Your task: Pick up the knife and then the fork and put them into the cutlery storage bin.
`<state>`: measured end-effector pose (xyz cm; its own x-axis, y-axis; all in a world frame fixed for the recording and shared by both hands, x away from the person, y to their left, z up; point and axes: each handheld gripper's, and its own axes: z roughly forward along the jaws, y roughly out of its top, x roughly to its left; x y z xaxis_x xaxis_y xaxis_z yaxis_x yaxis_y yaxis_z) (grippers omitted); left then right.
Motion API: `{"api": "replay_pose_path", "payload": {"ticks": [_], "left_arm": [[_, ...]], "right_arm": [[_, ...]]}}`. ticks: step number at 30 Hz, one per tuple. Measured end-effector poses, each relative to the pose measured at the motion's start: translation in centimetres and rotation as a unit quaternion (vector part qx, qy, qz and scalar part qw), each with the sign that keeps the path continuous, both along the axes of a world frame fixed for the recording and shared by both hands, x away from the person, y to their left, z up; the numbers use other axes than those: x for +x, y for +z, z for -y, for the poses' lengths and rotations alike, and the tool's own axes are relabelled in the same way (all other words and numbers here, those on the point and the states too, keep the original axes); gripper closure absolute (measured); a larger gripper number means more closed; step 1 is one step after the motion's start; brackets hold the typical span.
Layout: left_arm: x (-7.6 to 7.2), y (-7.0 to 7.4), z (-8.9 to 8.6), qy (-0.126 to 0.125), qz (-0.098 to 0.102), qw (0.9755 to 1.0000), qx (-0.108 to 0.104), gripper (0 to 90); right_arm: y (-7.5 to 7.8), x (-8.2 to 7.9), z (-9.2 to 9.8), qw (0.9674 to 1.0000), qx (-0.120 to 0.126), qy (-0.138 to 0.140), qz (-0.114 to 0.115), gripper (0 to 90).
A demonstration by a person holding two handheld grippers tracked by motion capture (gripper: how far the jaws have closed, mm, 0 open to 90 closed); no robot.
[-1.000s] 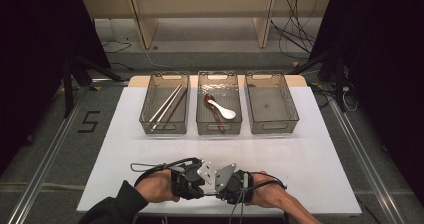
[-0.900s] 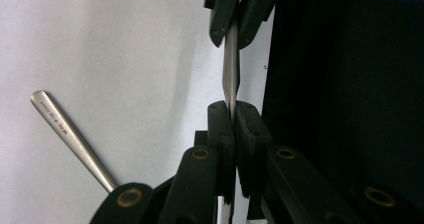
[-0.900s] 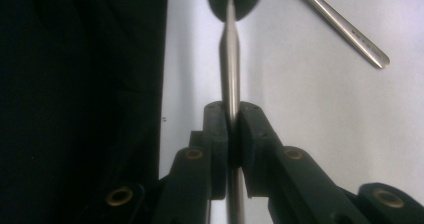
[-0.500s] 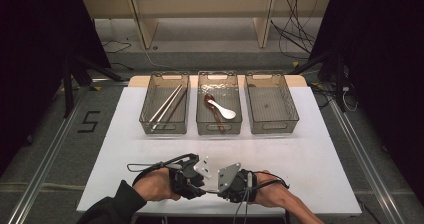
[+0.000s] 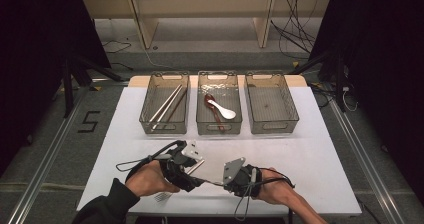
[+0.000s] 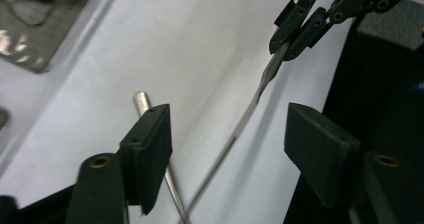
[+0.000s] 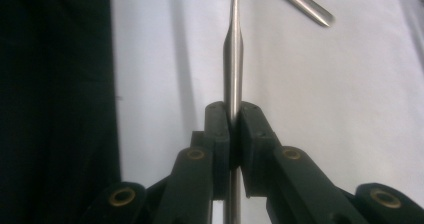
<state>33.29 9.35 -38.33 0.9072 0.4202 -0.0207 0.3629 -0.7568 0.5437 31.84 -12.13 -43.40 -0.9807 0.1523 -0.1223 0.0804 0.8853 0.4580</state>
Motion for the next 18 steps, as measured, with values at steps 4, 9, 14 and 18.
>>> {"api": "replay_pose_path", "payload": {"ticks": [4, 9, 14, 18], "left_arm": [[0.2, 0.4, -0.4, 0.019, -0.001, 0.9997, -0.013, 29.2], [0.5, 0.1, -0.9, 0.034, -0.008, 0.9994, -0.005, 23.7], [0.8, -0.7, -1.7, 0.057, -0.009, 0.9983, 0.003, 20.9], [1.2, -1.4, -2.5, 0.078, -0.010, 0.9969, 0.005, 19.6]], "right_arm": [[-0.1, 0.8, 0.8, 0.9993, -0.007, -0.037, 0.000, 84.5], [0.1, 2.0, 2.3, 0.9970, 0.000, -0.076, 0.013, 84.5], [0.8, 2.9, 3.8, 0.9931, 0.012, -0.114, 0.027, 84.5], [1.6, 3.4, 4.7, 0.9899, 0.023, -0.136, 0.033, 84.5]]}}
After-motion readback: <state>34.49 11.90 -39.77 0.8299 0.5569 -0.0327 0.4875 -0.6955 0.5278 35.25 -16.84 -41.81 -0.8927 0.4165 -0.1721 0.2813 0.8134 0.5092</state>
